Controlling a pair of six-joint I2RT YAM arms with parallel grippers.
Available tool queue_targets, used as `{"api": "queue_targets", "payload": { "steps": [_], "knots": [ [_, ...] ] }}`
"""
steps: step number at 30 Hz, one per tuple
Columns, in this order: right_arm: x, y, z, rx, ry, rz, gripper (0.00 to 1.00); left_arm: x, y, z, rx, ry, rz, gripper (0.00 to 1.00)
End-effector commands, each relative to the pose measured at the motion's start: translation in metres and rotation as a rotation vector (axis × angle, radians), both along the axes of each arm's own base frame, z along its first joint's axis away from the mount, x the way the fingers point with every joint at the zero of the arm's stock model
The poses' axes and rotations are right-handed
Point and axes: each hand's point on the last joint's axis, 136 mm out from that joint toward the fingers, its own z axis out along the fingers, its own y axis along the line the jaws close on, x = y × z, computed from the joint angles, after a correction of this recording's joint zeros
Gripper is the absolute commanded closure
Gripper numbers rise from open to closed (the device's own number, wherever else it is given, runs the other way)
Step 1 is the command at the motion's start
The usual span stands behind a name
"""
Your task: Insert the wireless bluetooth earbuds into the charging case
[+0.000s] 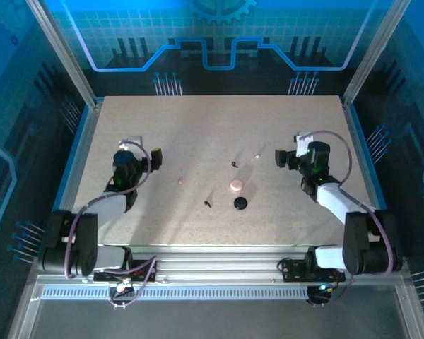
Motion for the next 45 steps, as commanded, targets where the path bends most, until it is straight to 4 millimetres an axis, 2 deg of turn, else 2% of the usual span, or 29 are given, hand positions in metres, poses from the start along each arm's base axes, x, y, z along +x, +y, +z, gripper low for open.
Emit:
{"api": "queue_targets", "payload": {
  "steps": [1, 5, 8, 10, 12, 17, 20, 22, 25, 29, 33, 45],
  "knots": [
    [-0.021, 0.007, 0.015, 0.023, 0.109, -0.01, 0.0, -0.011, -0.002, 0.025, -0.067, 0.073, 0.037, 0.05],
    [-0.044, 0.015, 0.039, 0.053, 0.252, -0.042, 0.0, -0.023, -0.02, 0.046, -0.083, 0.176, 0.006, 0.11],
    [-0.064, 0.026, 0.04, 0.062, 0.411, -0.039, 0.0, -0.034, -0.036, 0.046, -0.12, 0.271, -0.024, 0.15],
    [-0.078, 0.036, 0.033, 0.064, 0.513, -0.032, 0.0, -0.04, -0.046, 0.037, -0.129, 0.349, -0.04, 0.15],
    [-0.089, 0.054, 0.028, 0.062, 0.585, 0.002, 0.0, -0.047, -0.054, 0.027, -0.156, 0.429, -0.044, 0.15],
    [-0.126, 0.112, 0.008, 0.01, 0.722, 0.12, 0.0, -0.068, -0.061, -0.01, -0.273, 0.584, 0.03, 0.18],
    [-0.152, 0.149, -0.012, 0.035, 0.831, 0.221, 0.05, -0.088, -0.069, -0.04, -0.365, 0.664, 0.058, 0.19],
    [-0.168, 0.16, -0.027, -0.003, 0.914, 0.235, 0.07, -0.1, -0.071, -0.053, -0.393, 0.702, 0.067, 0.19],
    [-0.182, 0.165, -0.043, -0.064, 1.011, 0.225, 0.11, -0.11, -0.068, -0.061, -0.405, 0.713, 0.086, 0.18],
    [-0.185, 0.173, -0.06, -0.046, 1.112, 0.182, 0.21, -0.112, -0.068, -0.068, -0.409, 0.718, 0.092, 0.17],
    [-0.177, 0.195, -0.07, -0.014, 1.14, 0.22, 0.25, -0.113, -0.069, -0.075, -0.401, 0.741, 0.096, 0.18],
    [-0.155, 0.201, -0.112, -0.074, 1.206, 0.091, 0.28, -0.106, -0.077, -0.074, -0.406, 0.76, 0.063, 0.18]
  ]
}}
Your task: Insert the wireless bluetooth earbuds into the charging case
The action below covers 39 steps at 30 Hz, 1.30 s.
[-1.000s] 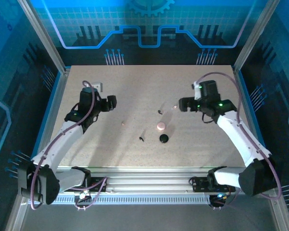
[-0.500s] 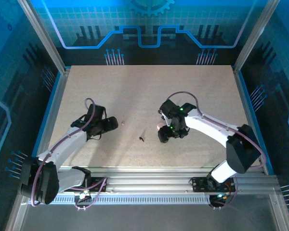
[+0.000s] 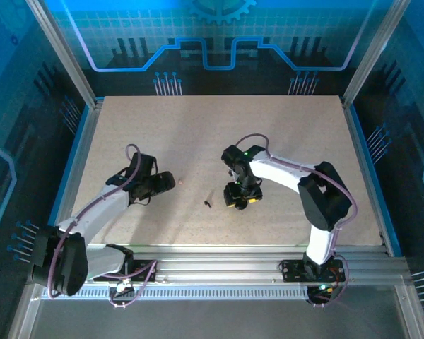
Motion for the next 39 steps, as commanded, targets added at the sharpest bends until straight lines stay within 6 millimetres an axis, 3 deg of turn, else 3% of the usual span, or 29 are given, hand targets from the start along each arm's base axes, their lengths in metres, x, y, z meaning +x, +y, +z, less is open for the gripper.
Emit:
{"api": "queue_targets", "payload": {
  "steps": [1, 7, 14, 23, 32, 39],
  "knots": [
    [0.003, 0.005, -0.008, -0.029, 0.018, -0.032, 0.28, 0.001, -0.007, 0.001, -0.02, 0.016, -0.015, 0.18],
    [0.008, -0.007, -0.018, -0.09, 0.021, -0.05, 0.27, -0.001, -0.007, -0.008, -0.018, 0.043, -0.016, 0.18],
    [0.007, -0.007, -0.028, -0.067, 0.047, -0.063, 0.3, 0.001, -0.007, -0.01, -0.02, 0.045, -0.006, 0.18],
    [0.01, -0.009, -0.034, -0.061, 0.036, -0.08, 0.45, 0.004, -0.01, -0.013, -0.026, 0.06, -0.01, 0.18],
    [0.008, -0.016, -0.039, -0.09, 0.056, -0.076, 0.4, 0.008, -0.014, -0.01, -0.044, 0.052, -0.019, 0.19],
    [0.011, -0.018, -0.036, -0.089, 0.028, -0.079, 0.46, 0.013, -0.018, -0.004, -0.054, 0.035, -0.032, 0.19]
  ]
}}
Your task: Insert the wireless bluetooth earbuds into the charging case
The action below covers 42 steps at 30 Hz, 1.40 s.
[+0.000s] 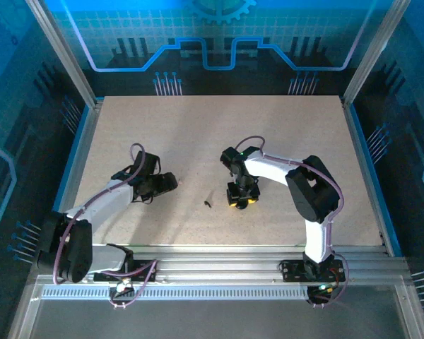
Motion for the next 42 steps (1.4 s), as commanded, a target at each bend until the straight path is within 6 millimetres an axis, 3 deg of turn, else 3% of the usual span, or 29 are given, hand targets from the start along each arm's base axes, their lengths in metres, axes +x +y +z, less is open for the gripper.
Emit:
{"api": "queue_targets", "payload": {
  "steps": [1, 7, 10, 13, 20, 24, 31, 35, 42],
  "knots": [
    [-0.002, -0.012, -0.006, -0.037, 0.002, -0.015, 0.47, 0.01, -0.012, 0.013, -0.037, -0.033, -0.03, 0.2],
    [0.003, -0.02, 0.021, -0.011, -0.109, -0.069, 0.5, 0.018, -0.026, 0.029, -0.085, -0.122, -0.091, 0.21],
    [0.01, -0.016, 0.049, 0.1, -0.221, -0.133, 0.51, 0.026, -0.037, 0.049, -0.121, -0.223, -0.142, 0.24],
    [0.02, -0.008, 0.081, 0.257, -0.338, -0.168, 0.51, 0.029, -0.065, 0.08, -0.172, -0.382, -0.303, 0.25],
    [0.038, -0.009, 0.143, 0.53, -0.523, -0.24, 0.51, 0.003, -0.12, 0.146, -0.259, -0.773, -0.669, 0.25],
    [0.049, -0.009, 0.169, 0.703, -0.599, -0.308, 0.51, -0.013, -0.137, 0.169, -0.258, -1.017, -0.787, 0.31],
    [0.05, 0.0, 0.192, 0.875, -0.623, -0.354, 0.5, -0.024, -0.16, 0.166, -0.222, -1.097, -0.946, 0.39],
    [0.051, 0.009, 0.194, 0.947, -0.595, -0.367, 0.5, -0.027, -0.172, 0.159, -0.236, -1.106, -0.996, 0.48],
    [0.047, 0.029, 0.211, 1.074, -0.559, -0.378, 0.49, -0.018, -0.19, 0.155, -0.19, -1.152, -1.006, 0.43]
  ]
}}
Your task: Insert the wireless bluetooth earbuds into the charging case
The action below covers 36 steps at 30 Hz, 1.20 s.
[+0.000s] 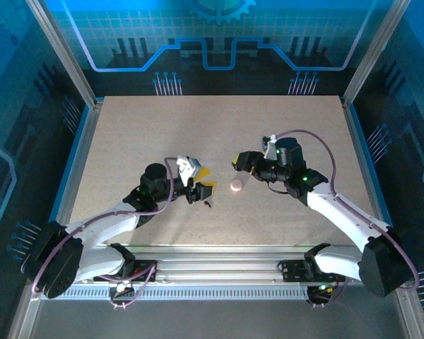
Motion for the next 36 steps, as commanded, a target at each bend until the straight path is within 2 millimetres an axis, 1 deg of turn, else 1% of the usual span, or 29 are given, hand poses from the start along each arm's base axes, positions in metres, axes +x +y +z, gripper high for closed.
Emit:
{"api": "queue_targets", "payload": {
  "steps": [1, 4, 7, 10, 13, 16, 18, 20, 24, 25, 29, 33, 36],
  "knots": [
    [-0.004, 0.017, 0.015, 0.101, -0.013, 0.038, 0.49, 0.008, -0.012, 0.019, -0.024, -0.116, 0.001, 0.43],
    [-0.008, 0.025, 0.02, 0.119, -0.033, 0.047, 0.49, 0.01, -0.021, 0.018, -0.038, -0.085, -0.025, 0.44],
    [-0.01, 0.031, 0.019, 0.14, -0.036, 0.046, 0.49, 0.012, -0.03, 0.018, -0.061, -0.077, -0.04, 0.44],
    [-0.013, 0.036, 0.017, 0.153, -0.026, 0.047, 0.5, 0.015, -0.036, 0.023, -0.093, -0.103, -0.032, 0.43],
    [-0.016, 0.039, 0.013, 0.148, -0.021, 0.046, 0.5, 0.019, -0.038, 0.027, -0.116, -0.111, -0.012, 0.41],
    [-0.017, 0.043, 0.011, 0.163, -0.019, 0.047, 0.5, 0.019, -0.041, 0.027, -0.122, -0.102, -0.014, 0.41],
    [-0.018, 0.044, 0.009, 0.161, -0.015, 0.041, 0.51, 0.021, -0.039, 0.028, -0.128, -0.106, 0.006, 0.42],
    [-0.02, 0.045, 0.006, 0.155, -0.012, 0.043, 0.5, 0.024, -0.036, 0.032, -0.149, -0.12, 0.029, 0.44],
    [-0.022, 0.047, -0.001, 0.147, 0.005, 0.046, 0.5, 0.024, -0.036, 0.04, -0.18, -0.123, 0.031, 0.45],
    [-0.021, 0.049, 0.002, 0.159, -0.007, 0.05, 0.5, 0.024, -0.036, 0.04, -0.186, -0.119, 0.031, 0.45],
    [-0.019, 0.055, 0.005, 0.191, -0.014, 0.059, 0.5, 0.023, -0.038, 0.038, -0.192, -0.116, 0.019, 0.52],
    [-0.018, 0.058, 0.008, 0.195, -0.021, 0.065, 0.5, 0.023, -0.038, 0.036, -0.188, -0.109, 0.021, 0.53],
    [-0.019, 0.059, 0.01, 0.198, -0.023, 0.069, 0.5, 0.024, -0.037, 0.033, -0.178, -0.104, 0.031, 0.59]
  ]
}}
